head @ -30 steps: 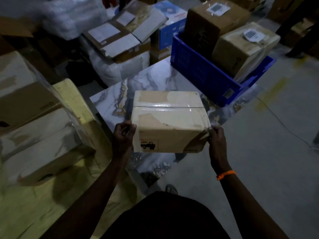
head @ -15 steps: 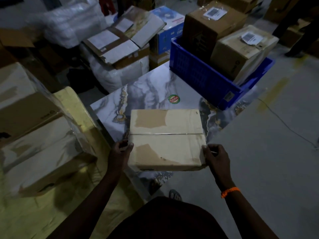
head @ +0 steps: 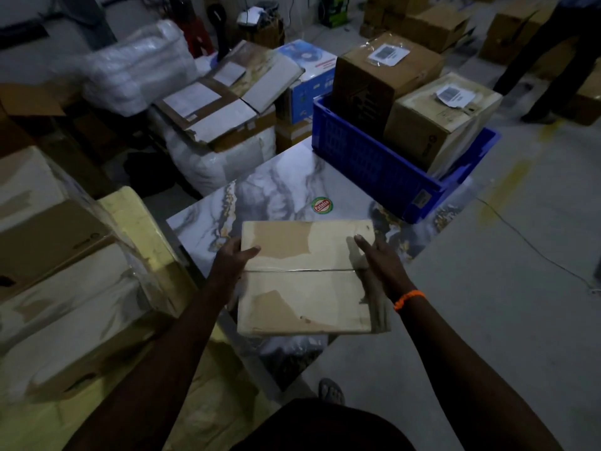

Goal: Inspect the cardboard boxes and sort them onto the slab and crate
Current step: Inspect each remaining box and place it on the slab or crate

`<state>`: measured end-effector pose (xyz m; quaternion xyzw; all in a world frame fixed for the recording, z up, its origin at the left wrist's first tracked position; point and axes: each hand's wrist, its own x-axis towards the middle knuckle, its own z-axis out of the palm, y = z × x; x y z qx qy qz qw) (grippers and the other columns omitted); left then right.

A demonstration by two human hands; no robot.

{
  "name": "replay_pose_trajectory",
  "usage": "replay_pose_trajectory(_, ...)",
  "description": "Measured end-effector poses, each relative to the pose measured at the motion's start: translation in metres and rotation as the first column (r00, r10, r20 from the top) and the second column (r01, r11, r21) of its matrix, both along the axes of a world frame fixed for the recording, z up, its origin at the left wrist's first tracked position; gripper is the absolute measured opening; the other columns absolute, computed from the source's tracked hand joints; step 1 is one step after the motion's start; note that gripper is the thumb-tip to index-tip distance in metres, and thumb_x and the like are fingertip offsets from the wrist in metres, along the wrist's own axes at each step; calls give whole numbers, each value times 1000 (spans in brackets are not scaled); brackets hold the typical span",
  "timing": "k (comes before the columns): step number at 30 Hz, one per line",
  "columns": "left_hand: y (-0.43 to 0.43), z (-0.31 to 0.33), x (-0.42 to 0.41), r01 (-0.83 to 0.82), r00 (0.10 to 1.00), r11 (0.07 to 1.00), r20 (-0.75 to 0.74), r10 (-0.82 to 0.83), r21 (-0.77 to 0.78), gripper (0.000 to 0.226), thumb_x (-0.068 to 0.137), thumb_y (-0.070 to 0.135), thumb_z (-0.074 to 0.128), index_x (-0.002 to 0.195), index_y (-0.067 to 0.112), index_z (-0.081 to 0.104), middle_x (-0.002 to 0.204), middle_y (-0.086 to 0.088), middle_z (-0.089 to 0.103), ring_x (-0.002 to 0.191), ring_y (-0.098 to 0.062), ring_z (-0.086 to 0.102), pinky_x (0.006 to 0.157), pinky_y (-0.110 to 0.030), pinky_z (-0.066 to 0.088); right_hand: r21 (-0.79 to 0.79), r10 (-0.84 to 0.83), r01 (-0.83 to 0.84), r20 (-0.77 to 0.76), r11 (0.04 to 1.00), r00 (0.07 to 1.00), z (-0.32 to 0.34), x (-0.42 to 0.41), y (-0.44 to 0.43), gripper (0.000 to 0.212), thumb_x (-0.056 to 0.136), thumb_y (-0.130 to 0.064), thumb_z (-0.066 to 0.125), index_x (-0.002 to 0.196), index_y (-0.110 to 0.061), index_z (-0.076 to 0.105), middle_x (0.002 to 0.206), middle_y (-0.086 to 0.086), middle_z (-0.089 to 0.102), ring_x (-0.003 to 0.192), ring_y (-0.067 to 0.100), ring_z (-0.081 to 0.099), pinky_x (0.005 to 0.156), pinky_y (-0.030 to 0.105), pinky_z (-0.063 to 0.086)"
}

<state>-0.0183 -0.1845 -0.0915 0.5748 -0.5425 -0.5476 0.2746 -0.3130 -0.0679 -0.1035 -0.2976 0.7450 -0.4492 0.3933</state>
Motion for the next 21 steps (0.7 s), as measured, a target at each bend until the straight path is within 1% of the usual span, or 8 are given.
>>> replay_pose_trajectory(2, 0, 7, 1, -111, 986, 994, -125, 109, -8, 49, 78, 34, 80, 121, 13, 66, 114, -6, 74, 108, -28, 70, 95, -47, 56, -53, -72, 72, 7, 996, 997, 10, 0, -1, 69, 90, -70, 60, 138, -21, 59, 133, 3, 65, 121, 22, 62, 105, 46, 50)
replay_pose_trajectory(6, 11, 32, -2, -253, 951, 966, -193, 240, -46, 40, 79, 56, 64, 108, 29, 63, 108, 7, 67, 120, -32, 62, 104, -52, 49, -176, -199, 211, 82, 961, 977, 25, -10, 4, 69, 87, -81, 51, 133, -30, 61, 134, -1, 65, 123, 23, 61, 107, 55, 47)
replay_pose_trajectory(9, 27, 31, 0, -206, 977, 945, -115, 182, -254, 40, 97, 45, 55, 124, 18, 63, 113, -8, 67, 111, -38, 64, 92, -46, 56, -271, -226, 257, 140, 928, 964, 40, 2, 26, 44, 98, -70, 44, 130, -44, 61, 133, -17, 64, 126, 10, 59, 107, 44, 48)
replay_pose_trajectory(12, 47, 12, -1, -225, 970, 961, -131, 206, -157, 44, 97, 38, 64, 134, 16, 56, 126, -11, 66, 116, -31, 63, 94, -53, 55, -259, -252, 268, 93, 928, 963, 33, 15, 48, 32, 98, -73, 42, 117, -56, 61, 127, -16, 67, 120, 11, 62, 103, 48, 52)
replay_pose_trajectory(14, 60, 0, -1, -236, 970, 956, -106, 220, -173, 43, 95, 26, 70, 134, 15, 55, 121, -6, 65, 114, -28, 64, 94, -47, 55, -230, -268, 265, 20, 936, 963, 22, 21, 61, 42, 93, -76, 47, 121, -46, 58, 129, -8, 65, 118, 16, 62, 104, 54, 51)
replay_pose_trajectory(17, 71, -8, 0, -240, 971, 949, -58, 233, -206, 45, 94, 17, 70, 136, 16, 55, 116, -2, 63, 106, -21, 62, 84, -31, 52, -220, -271, 247, -81, 944, 959, 11, 27, 76, 43, 96, -59, 61, 127, -31, 50, 122, -11, 61, 110, 7, 61, 99, 46, 54)
replay_pose_trajectory(19, 73, -8, -1, -241, 970, 947, -16, 243, -214, 45, 94, 21, 70, 137, 17, 55, 118, -1, 62, 107, -21, 61, 85, -31, 50, -214, -253, 220, -143, 952, 957, 9, 27, 78, 42, 95, -51, 67, 126, -32, 47, 118, -13, 60, 107, 6, 63, 93, 40, 57)
replay_pose_trajectory(21, 70, -6, -4, -210, 970, 945, 65, 233, -251, 52, 93, 37, 69, 140, 20, 53, 124, -3, 60, 115, -26, 60, 94, -40, 52, -186, -233, 193, -225, 964, 946, 8, 24, 73, 46, 96, -48, 68, 131, -27, 47, 126, -2, 60, 116, 21, 63, 92, 33, 54)
